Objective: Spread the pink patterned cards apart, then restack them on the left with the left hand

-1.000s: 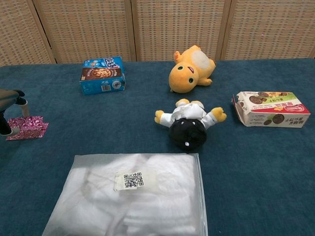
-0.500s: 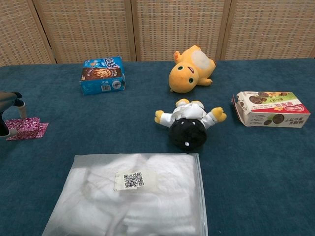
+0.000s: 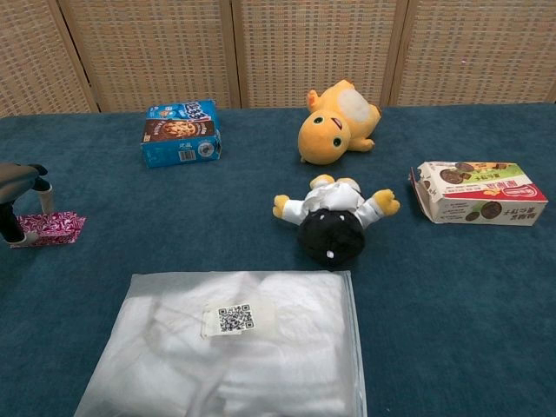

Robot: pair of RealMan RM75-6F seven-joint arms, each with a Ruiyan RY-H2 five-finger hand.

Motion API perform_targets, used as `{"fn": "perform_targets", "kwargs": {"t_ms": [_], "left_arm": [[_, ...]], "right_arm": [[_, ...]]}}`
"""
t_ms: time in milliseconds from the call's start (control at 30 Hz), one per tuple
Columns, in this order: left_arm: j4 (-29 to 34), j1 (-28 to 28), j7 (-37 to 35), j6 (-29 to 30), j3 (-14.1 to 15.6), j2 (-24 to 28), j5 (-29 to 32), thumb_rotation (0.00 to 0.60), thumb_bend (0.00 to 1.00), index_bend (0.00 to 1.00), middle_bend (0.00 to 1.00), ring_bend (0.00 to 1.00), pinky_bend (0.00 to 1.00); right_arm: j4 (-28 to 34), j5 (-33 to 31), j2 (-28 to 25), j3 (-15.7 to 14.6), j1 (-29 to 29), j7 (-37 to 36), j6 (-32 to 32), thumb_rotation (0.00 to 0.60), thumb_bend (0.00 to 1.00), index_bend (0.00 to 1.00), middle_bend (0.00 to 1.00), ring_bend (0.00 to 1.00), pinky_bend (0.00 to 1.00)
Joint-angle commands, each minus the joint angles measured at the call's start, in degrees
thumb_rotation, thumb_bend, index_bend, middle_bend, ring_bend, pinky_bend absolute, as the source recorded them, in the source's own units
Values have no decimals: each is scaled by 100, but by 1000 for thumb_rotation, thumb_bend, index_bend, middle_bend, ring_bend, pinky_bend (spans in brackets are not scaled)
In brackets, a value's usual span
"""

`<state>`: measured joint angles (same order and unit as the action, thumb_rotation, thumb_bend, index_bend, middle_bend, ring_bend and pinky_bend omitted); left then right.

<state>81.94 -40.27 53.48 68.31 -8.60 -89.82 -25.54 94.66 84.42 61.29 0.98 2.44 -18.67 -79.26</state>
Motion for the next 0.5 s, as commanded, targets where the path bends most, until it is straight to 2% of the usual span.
{"fn": "perform_targets", "kwargs": {"t_ms": [33,500], "left_arm": [[-12,4,-14,6,-10,-17,-10,600,354,375,0,0,0],[-84,6,-12,-33,-43,-59,-18,600,342,375,0,0,0]], "right_arm": [[3,4,-3,-3,-1,1,0,600,106,42,0,0,0],[-16,1,7,4,-4,-4,-12,600,106,43,0,0,0]]}}
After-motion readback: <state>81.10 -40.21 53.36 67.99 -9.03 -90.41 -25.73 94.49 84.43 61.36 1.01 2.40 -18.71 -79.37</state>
